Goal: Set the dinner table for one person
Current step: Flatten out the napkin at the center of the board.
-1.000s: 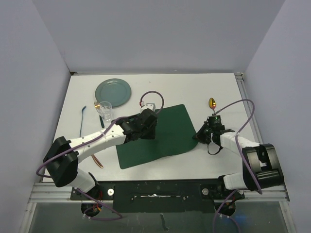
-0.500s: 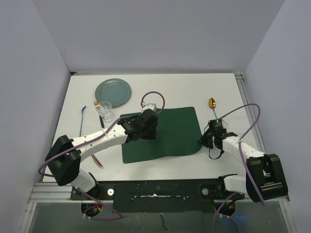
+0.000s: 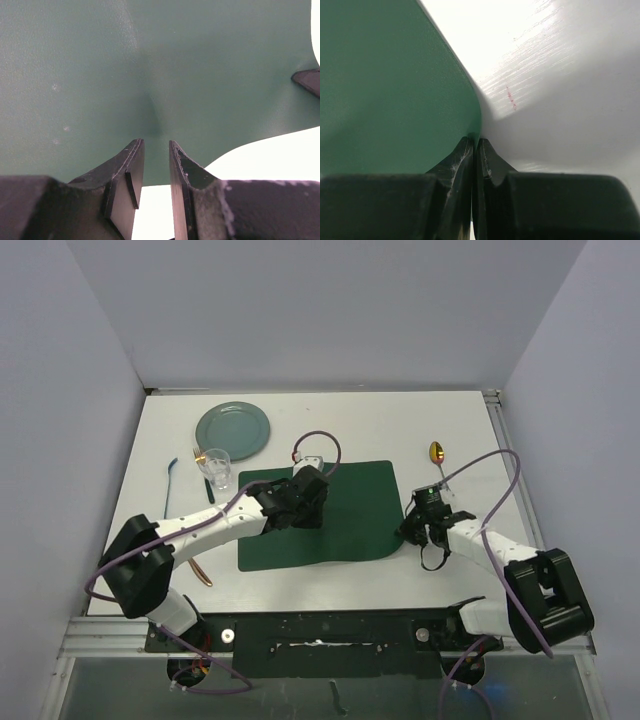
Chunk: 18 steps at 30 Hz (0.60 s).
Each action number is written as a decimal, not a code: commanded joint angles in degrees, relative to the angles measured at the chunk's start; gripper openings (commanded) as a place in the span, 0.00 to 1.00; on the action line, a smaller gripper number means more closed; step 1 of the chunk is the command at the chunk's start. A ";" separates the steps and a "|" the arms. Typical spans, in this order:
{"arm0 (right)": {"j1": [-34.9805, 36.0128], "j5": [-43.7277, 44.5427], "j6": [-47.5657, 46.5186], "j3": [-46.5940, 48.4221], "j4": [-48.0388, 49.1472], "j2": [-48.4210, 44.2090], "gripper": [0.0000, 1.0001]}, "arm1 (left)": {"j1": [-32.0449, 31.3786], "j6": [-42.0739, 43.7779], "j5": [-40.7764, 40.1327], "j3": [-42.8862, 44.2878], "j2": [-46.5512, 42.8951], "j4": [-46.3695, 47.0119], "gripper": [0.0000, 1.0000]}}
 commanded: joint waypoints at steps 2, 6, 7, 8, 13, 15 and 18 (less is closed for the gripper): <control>0.73 5.24 -0.28 1.67 -4.81 0.34 0.00 | 0.22 -0.17 0.42 0.74 0.36 2.34 0.25; 1.21 6.10 1.19 0.40 -6.43 -3.05 0.00 | 0.22 -0.53 0.65 0.32 1.00 2.74 0.24; 1.21 6.60 1.93 -0.23 -6.86 -4.17 0.00 | 0.22 -0.60 0.68 0.23 1.13 2.97 0.25; 1.26 7.25 2.68 -1.15 -7.29 -5.46 0.00 | 0.22 -0.67 0.80 0.23 1.28 3.19 0.24; 1.24 12.54 5.76 -2.62 -10.96 -10.86 0.00 | 0.15 -0.79 1.47 0.53 1.67 4.08 0.24; 1.22 13.44 6.67 -2.90 -11.42 -11.68 0.00 | 0.14 -0.87 1.42 0.71 1.79 3.98 0.24; 1.20 14.10 8.39 -3.46 -10.40 -11.38 0.00 | 0.13 -1.06 1.17 0.30 1.49 3.93 0.24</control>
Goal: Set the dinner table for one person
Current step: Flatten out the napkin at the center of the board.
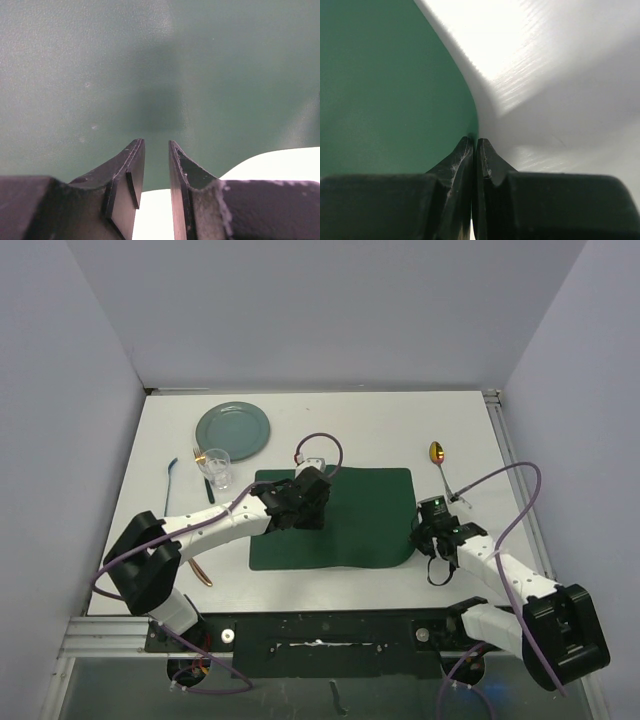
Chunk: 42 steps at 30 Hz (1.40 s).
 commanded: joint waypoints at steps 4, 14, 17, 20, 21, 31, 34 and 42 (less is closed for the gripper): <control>0.11 5.91 5.50 -1.70 1.88 2.07 0.00 | 0.21 -0.85 0.01 0.01 -0.54 2.84 0.24; 1.37 5.88 9.23 -1.76 12.05 12.67 0.00 | 0.22 -0.98 -0.14 -0.28 0.42 2.92 0.24; 1.89 6.12 8.84 0.41 13.23 16.58 0.00 | 0.23 -1.24 -0.10 -0.60 0.51 2.86 0.24; 1.98 6.37 6.93 3.40 13.28 20.32 0.00 | 0.22 -1.40 -0.30 -0.90 0.19 2.73 0.24; 1.96 6.19 5.81 4.51 13.25 21.59 0.00 | 0.22 -1.46 -0.37 -0.99 0.02 2.75 0.24; -0.36 5.34 -4.36 12.74 10.73 26.88 0.00 | 0.30 -1.42 -0.78 -1.53 -0.39 2.61 0.24; -3.66 4.68 -7.10 13.05 10.33 25.09 0.00 | 0.31 -1.34 -0.50 -1.28 -0.09 2.84 0.24; -9.10 -0.52 -16.28 16.77 12.22 28.00 0.00 | 0.31 -1.33 -0.84 -1.48 -0.36 2.32 0.24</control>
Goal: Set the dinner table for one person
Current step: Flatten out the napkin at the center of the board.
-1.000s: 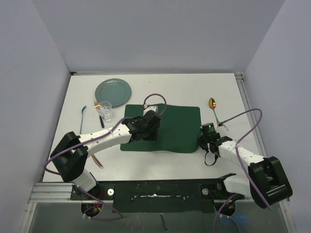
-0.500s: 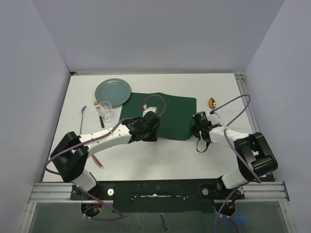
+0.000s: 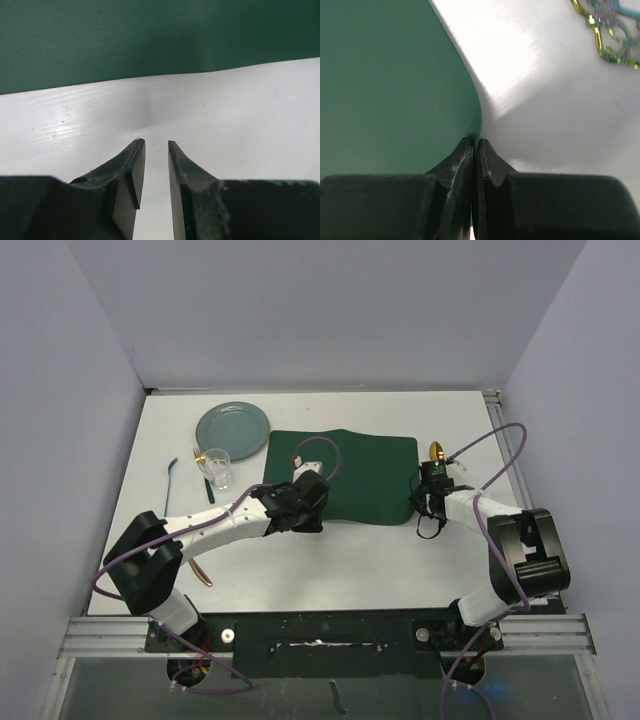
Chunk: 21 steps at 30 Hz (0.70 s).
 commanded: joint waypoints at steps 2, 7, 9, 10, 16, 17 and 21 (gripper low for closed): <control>-1.38 -1.70 -9.60 4.78 -2.96 5.35 0.00 | 0.29 -0.21 -0.85 0.38 -0.39 1.77 0.24; -1.60 -5.55 -13.65 8.17 -1.95 10.05 0.00 | 0.50 -0.02 -1.40 0.57 -0.46 0.95 0.24; -2.07 -7.18 -15.42 9.28 -2.25 11.15 0.00 | 0.63 0.04 -1.54 0.66 -0.47 0.67 0.23; -2.35 -7.76 -16.19 9.81 -2.54 11.45 0.00 | 0.72 0.14 -1.55 0.66 -0.47 0.62 0.23; -4.40 -9.51 -20.34 12.42 -5.85 11.65 0.00 | 0.86 0.48 -1.05 1.14 0.05 1.16 0.23; -4.82 -9.92 -20.84 12.58 -6.32 11.50 0.00 | 0.90 0.52 -0.95 1.25 0.24 1.27 0.23; -5.09 -11.48 -22.13 12.44 -8.11 10.46 0.00 | 0.85 0.70 -0.72 1.69 0.98 1.41 0.23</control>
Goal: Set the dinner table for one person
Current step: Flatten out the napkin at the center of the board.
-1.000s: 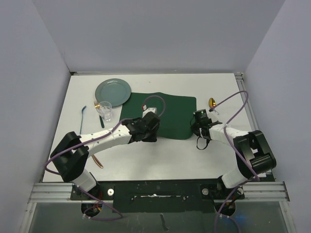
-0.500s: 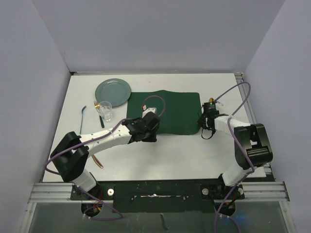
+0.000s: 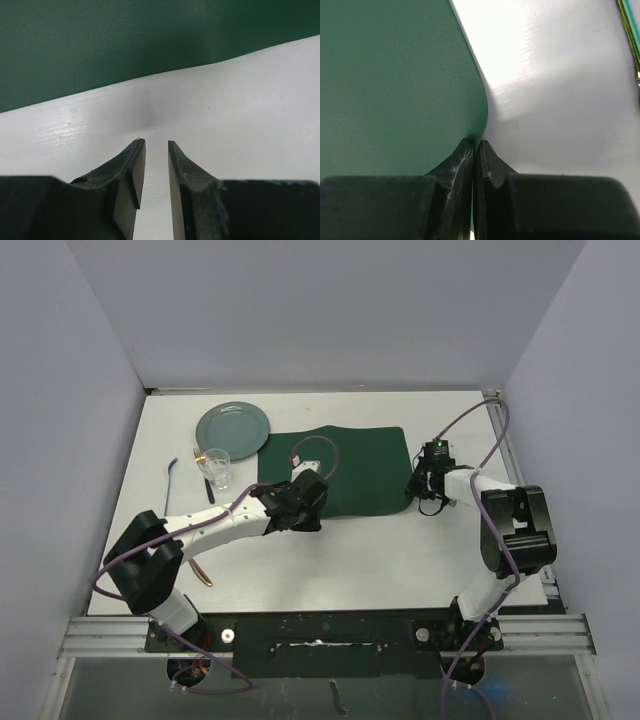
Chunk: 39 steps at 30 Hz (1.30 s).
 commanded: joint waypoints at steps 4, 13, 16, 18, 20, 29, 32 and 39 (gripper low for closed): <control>-0.74 -1.78 -4.96 -0.98 -7.41 -1.37 0.00 | 0.23 0.73 0.28 1.91 1.16 2.11 0.23; -0.59 -4.17 -4.73 -3.04 -8.53 -3.57 0.00 | 0.24 0.52 0.18 1.27 0.55 2.12 0.23; -0.49 -4.53 -4.06 -4.35 -8.42 -4.86 0.00 | 0.27 0.43 0.10 0.97 0.34 2.22 0.23; -0.40 -4.59 -3.75 -5.02 -8.44 -5.68 0.00 | 0.22 0.38 0.12 0.72 0.16 2.38 0.23; -0.15 -4.48 -3.25 -5.60 -8.46 -6.40 0.00 | 0.26 0.29 0.09 0.61 0.21 2.48 0.23; 2.34 -1.70 2.47 -7.70 -6.75 -8.78 0.00 | 0.19 -0.14 0.08 -0.08 0.21 2.83 0.22; 3.81 0.32 5.12 -8.10 -5.91 -8.88 0.00 | 0.18 -0.19 0.03 -0.28 -0.11 2.75 0.22; 6.78 3.64 9.31 -7.28 -5.52 -7.07 0.00 | 0.27 -0.09 -0.64 -0.89 -0.96 2.16 0.22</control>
